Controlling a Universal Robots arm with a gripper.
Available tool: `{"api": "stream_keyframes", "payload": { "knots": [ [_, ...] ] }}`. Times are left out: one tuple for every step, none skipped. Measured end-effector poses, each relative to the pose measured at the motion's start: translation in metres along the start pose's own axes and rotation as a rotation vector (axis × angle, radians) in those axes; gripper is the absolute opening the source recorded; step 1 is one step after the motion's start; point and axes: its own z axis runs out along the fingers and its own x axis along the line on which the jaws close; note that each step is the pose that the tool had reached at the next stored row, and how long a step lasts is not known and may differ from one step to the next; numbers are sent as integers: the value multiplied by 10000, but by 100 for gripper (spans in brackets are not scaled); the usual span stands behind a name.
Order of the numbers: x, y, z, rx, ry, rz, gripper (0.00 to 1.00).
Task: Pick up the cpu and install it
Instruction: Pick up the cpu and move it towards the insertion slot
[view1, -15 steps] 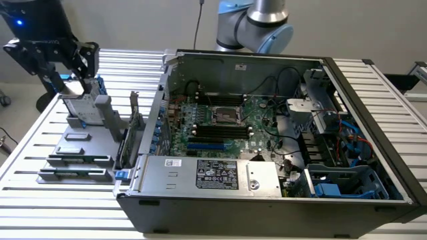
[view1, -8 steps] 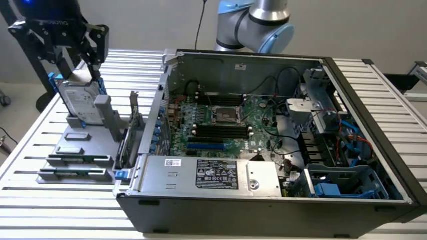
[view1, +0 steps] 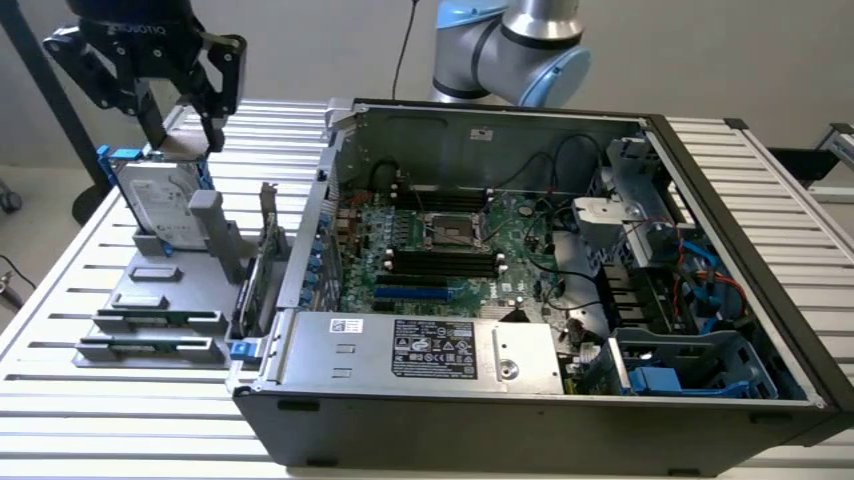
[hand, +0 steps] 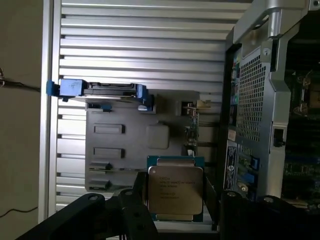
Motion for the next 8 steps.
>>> {"api": "stream_keyframes", "payload": {
  "knots": [
    [-45, -1, -1, -15, -1, -1, 55],
    [-90, -2, -3, -25, -1, -1, 55],
    [-135, -3, -5, -33, -1, -2, 55],
    [-180, -4, -6, -43, -1, -2, 55],
    [-225, -5, -8, -51, 0, -2, 55],
    [-270, -6, -9, -63, -1, -2, 55],
    [-316, -7, -10, -77, -2, -3, 55],
    [-361, -8, -13, -90, -1, -3, 55]
  ]
}}
